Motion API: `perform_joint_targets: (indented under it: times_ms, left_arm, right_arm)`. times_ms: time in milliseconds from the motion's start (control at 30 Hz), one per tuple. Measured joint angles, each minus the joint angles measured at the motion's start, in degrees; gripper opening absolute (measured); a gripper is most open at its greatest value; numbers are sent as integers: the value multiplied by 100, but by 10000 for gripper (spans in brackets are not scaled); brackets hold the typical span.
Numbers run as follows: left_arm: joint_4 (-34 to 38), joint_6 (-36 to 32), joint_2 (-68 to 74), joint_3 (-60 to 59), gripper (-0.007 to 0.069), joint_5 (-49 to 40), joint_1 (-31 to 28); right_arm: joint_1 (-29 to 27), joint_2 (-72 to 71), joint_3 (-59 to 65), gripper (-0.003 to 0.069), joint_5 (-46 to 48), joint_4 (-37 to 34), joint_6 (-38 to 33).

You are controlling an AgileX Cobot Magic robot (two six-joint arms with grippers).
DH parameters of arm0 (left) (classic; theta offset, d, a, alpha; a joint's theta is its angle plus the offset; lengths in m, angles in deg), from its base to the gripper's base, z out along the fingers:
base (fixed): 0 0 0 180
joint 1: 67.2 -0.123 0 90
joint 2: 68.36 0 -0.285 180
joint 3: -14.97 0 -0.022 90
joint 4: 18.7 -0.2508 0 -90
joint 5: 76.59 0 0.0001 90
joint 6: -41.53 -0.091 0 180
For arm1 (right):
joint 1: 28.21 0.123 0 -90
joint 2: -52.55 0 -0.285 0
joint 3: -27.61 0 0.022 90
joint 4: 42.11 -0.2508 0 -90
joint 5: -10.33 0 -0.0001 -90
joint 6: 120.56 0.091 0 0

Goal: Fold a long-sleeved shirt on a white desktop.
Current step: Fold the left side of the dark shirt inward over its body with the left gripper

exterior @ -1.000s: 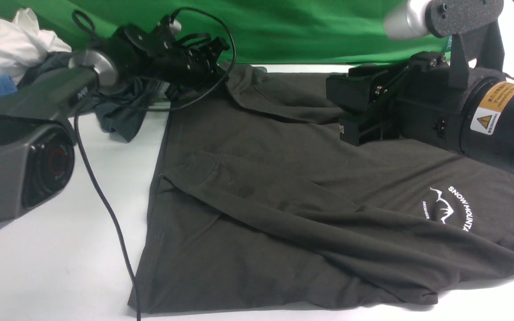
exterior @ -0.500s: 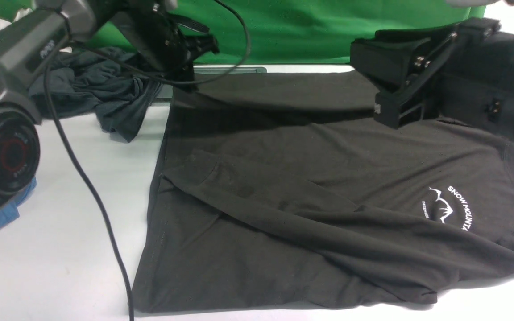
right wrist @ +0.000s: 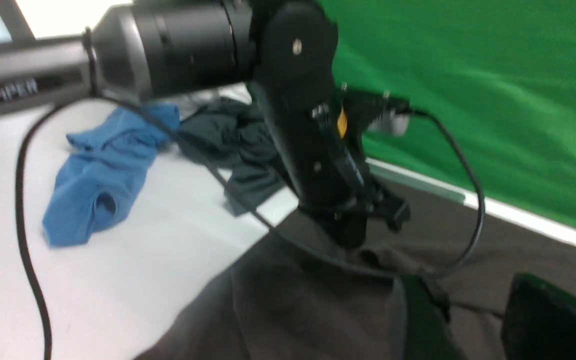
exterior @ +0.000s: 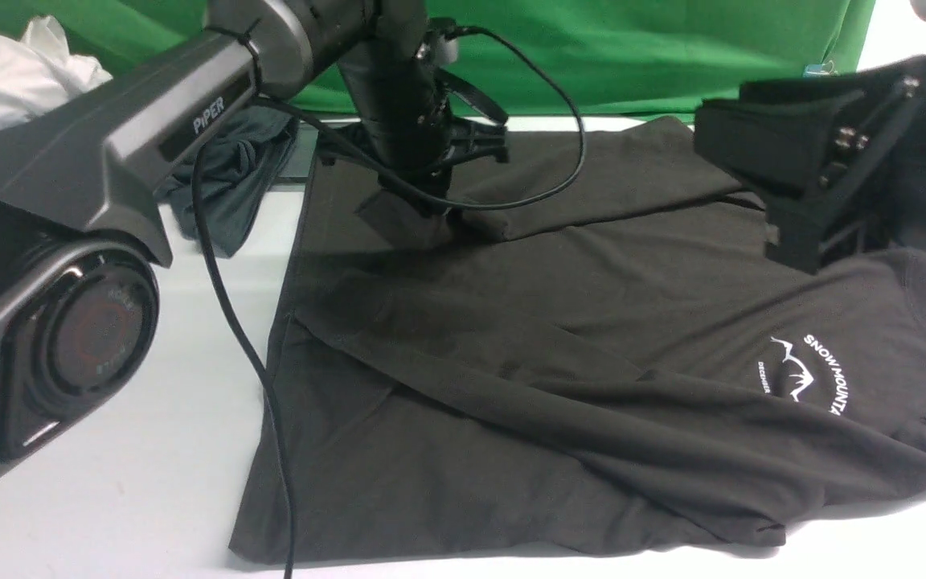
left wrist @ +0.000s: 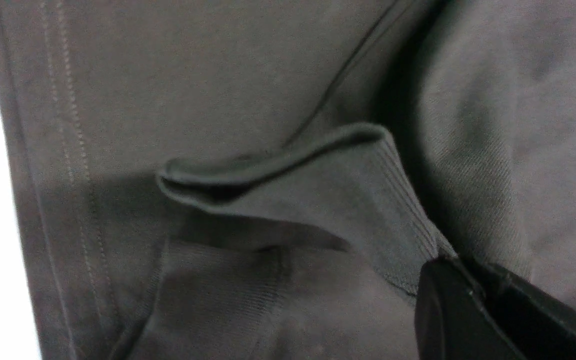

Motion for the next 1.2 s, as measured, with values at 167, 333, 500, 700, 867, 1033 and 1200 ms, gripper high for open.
perform_joint_targets:
  times_ms: [167,333,500,700,867,1033,1200]
  left_arm:
    - [-140,-30,-258,-327,29,5,60]
    - [-277,-24,-436,-1121,29,13,60]
    - [-155,318,-476,-1904,36,14,60]
    - [162,415,-471,-2335,130,203,60]
    - [332,64,-476,-2335,305,329,60]
    - [622,-425,-507,-2335,533,297,60]
    - [190,-789,-978,-2347,681,55,60]
  right_arm:
    - [0,-211,0,240,328,0,0]
    - [0,-266,0,240,500,0,0]
    - [0,-266,0,240,600,0,0]
    - [0,-266,0,240,612,0,0]
    - [0,-266,0,240,613,0,0]
    - [0,-266,0,242,623,0,-20]
    - [0,-266,0,297,900,168,-138]
